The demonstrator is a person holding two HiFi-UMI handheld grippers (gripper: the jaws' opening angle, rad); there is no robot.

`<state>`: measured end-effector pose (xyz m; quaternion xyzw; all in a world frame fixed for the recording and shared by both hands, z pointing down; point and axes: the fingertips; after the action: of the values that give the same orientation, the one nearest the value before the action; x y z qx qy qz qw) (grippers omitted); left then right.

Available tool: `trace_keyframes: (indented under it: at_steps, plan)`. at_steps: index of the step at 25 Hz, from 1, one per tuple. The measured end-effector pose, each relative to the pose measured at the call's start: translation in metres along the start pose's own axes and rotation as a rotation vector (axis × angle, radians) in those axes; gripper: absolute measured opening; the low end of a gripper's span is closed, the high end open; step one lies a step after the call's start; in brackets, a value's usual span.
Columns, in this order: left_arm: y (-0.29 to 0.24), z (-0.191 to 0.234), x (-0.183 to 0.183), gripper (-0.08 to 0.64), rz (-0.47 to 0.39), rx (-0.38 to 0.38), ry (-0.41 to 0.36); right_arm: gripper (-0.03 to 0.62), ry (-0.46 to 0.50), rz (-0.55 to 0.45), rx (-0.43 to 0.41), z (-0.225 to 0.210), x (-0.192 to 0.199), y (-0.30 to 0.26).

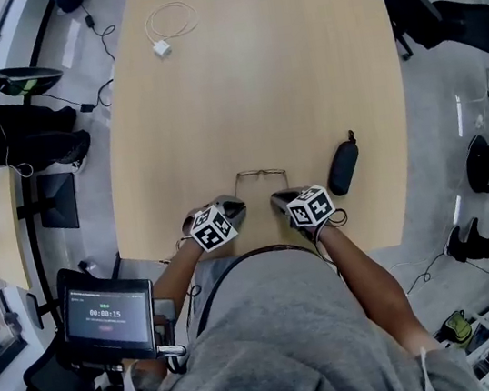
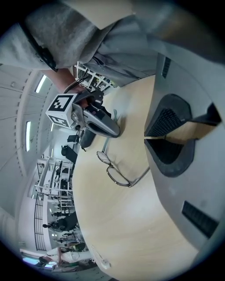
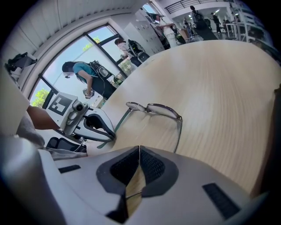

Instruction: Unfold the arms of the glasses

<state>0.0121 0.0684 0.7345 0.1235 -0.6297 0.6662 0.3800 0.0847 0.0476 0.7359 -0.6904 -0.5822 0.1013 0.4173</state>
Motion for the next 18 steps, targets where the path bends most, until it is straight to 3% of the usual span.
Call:
trace_keyframes:
  at_steps: [18]
  plan:
    - [0.01, 0.017, -0.003, 0.018, 0.002, -0.002, -0.005, 0.011, -0.004, 0.018, -0.009, -0.001, 0.004, -0.003]
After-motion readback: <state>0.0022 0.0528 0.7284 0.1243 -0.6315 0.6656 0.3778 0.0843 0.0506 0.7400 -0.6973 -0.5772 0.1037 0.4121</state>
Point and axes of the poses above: the fingertips, and each gripper's own axes: y backward along the fingers, z to its left, x out of its underside, and after that the axes turned 8 degrees about -x, right-handed
